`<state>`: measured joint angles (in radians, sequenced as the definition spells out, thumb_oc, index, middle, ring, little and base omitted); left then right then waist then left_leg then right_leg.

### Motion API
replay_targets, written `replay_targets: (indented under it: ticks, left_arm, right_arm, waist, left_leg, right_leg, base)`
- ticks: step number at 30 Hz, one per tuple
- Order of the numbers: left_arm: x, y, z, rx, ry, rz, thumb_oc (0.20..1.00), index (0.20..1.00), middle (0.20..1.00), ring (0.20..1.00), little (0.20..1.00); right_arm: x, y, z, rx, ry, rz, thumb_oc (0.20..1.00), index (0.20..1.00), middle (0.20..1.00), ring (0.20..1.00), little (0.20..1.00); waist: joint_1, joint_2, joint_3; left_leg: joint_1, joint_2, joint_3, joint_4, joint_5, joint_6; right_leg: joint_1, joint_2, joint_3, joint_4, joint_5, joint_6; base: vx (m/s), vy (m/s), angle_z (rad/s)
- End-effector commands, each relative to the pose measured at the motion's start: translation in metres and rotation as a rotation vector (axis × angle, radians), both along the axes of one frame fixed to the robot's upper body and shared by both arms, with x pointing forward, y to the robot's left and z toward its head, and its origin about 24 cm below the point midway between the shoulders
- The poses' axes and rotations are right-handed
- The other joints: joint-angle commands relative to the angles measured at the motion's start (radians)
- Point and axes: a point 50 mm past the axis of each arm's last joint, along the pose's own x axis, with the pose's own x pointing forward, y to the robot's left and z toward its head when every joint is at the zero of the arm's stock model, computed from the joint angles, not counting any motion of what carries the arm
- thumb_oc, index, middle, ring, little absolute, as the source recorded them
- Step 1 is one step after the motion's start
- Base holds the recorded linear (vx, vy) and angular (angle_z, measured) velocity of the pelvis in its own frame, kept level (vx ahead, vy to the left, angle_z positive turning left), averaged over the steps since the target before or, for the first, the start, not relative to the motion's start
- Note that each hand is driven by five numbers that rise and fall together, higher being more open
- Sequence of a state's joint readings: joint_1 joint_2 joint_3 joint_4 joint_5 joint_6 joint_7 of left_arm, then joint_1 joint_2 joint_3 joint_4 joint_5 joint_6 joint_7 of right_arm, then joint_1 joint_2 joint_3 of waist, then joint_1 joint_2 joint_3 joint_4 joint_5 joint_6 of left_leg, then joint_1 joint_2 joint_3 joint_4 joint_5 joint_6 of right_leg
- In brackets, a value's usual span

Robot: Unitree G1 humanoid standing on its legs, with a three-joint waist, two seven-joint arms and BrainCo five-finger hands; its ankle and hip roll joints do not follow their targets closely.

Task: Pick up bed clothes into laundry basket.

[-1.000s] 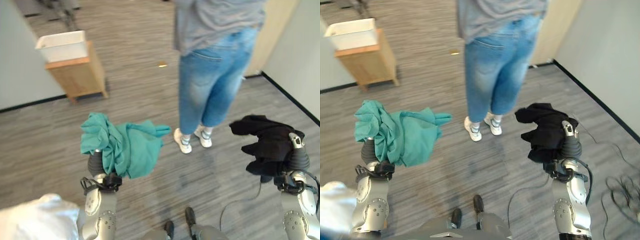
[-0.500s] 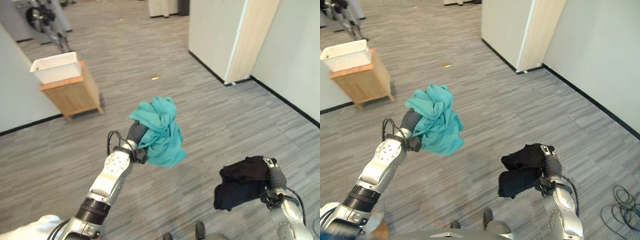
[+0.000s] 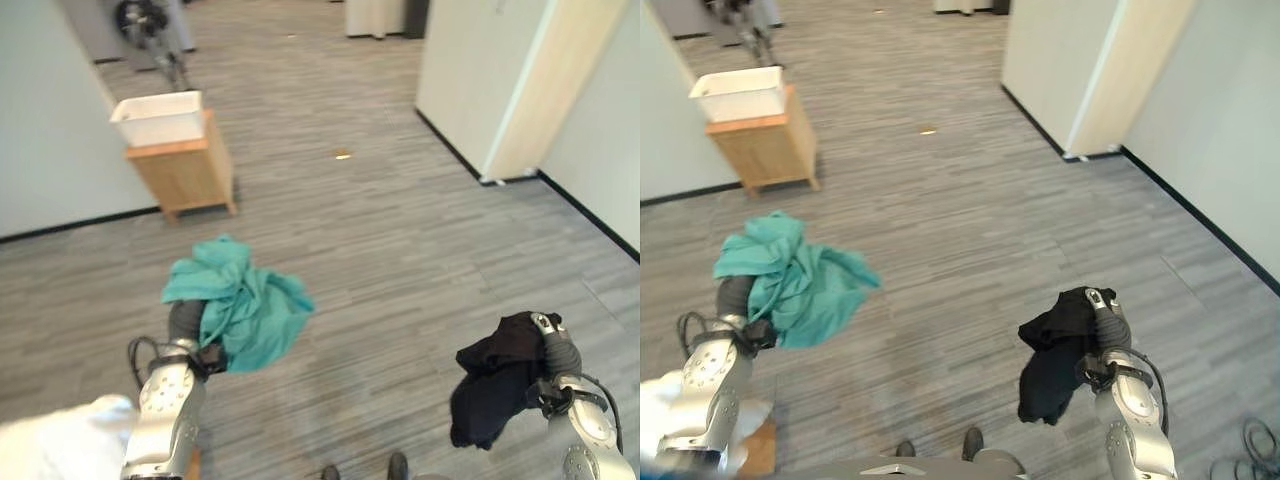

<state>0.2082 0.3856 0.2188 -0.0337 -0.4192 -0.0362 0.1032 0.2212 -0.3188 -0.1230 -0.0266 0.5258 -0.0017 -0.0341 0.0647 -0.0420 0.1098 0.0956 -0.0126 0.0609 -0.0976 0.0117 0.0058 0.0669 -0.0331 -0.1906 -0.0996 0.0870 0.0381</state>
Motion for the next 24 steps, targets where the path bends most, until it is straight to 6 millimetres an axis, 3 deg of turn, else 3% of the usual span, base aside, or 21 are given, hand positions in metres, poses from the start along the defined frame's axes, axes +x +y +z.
replay_targets:
  ticks: [1,6,9,12,19,24]
  left_arm:
    - [-0.006,0.015,0.025,0.046,-0.134,0.094,0.2,0.2,0.2,0.2,0.2]
    - [-0.039,0.022,0.012,-0.006,-0.1,0.202,0.2,0.2,0.2,0.2,0.2]
    - [-0.046,0.02,0.01,-0.017,-0.095,0.205,0.2,0.2,0.2,0.2,0.2]
    - [-0.043,0.028,0.02,-0.003,-0.155,0.276,0.2,0.2,0.2,0.2,0.2]
    - [-0.036,0.027,0.027,0.024,-0.184,0.249,0.2,0.2,0.2,0.2,0.2]
    - [-0.047,0.041,0.035,0.0,-0.271,0.406,0.2,0.2,0.2,0.2,0.2]
  right_arm:
    - [0.026,0.001,0.054,-0.064,-0.258,0.052,0.2,0.2,0.2,0.2,0.2]
    - [0.02,-0.005,0.063,-0.078,-0.29,0.03,0.2,0.2,0.2,0.2,0.2]
    - [0.014,-0.008,0.057,-0.053,-0.277,0.006,0.2,0.2,0.2,0.2,0.2]
    - [0.007,-0.003,0.042,-0.03,-0.215,0.009,0.2,0.2,0.2,0.2,0.2]
    - [0.005,-0.004,0.034,-0.048,-0.181,0.007,0.2,0.2,0.2,0.2,0.2]
    - [0.001,0.0,0.024,-0.054,-0.135,0.024,0.2,0.2,0.2,0.2,0.2]
  waist:
    - [0.042,-0.005,-0.014]
    - [0.076,-0.011,0.001]
    - [0.086,-0.011,0.006]
    - [0.09,-0.013,0.016]
    - [0.078,-0.011,0.017]
    - [0.075,-0.016,0.015]
  left_leg:
    - [-0.022,0.04,-0.019,0.019,0.01,-0.045]
    - [-0.032,0.028,-0.062,0.022,0.011,-0.038]
    - [-0.035,0.023,-0.075,0.023,0.01,-0.035]
    - [-0.048,0.021,-0.084,0.023,0.014,-0.035]
    - [-0.048,0.017,-0.075,0.018,0.01,-0.03]
    - [-0.045,0.013,-0.059,0.014,0.007,-0.027]
  right_leg:
    - [0.045,-0.06,-0.041,0.018,-0.092,0.071]
    - [0.065,-0.07,-0.087,0.018,-0.104,0.067]
    - [0.072,-0.074,-0.101,0.018,-0.108,0.066]
    - [0.064,-0.077,-0.11,0.018,-0.109,0.066]
    - [0.057,-0.083,-0.102,0.018,-0.105,0.071]
    - [0.051,-0.087,-0.083,0.016,-0.1,0.076]
  base:
    - [-0.04,-0.008,0.33]
    - [-0.02,-0.012,0.45]
    - [0.01,0.006,0.31]
    - [0.0,0.003,0.12]
    - [0.01,0.019,-0.01]
    - [0.02,0.036,-0.09]
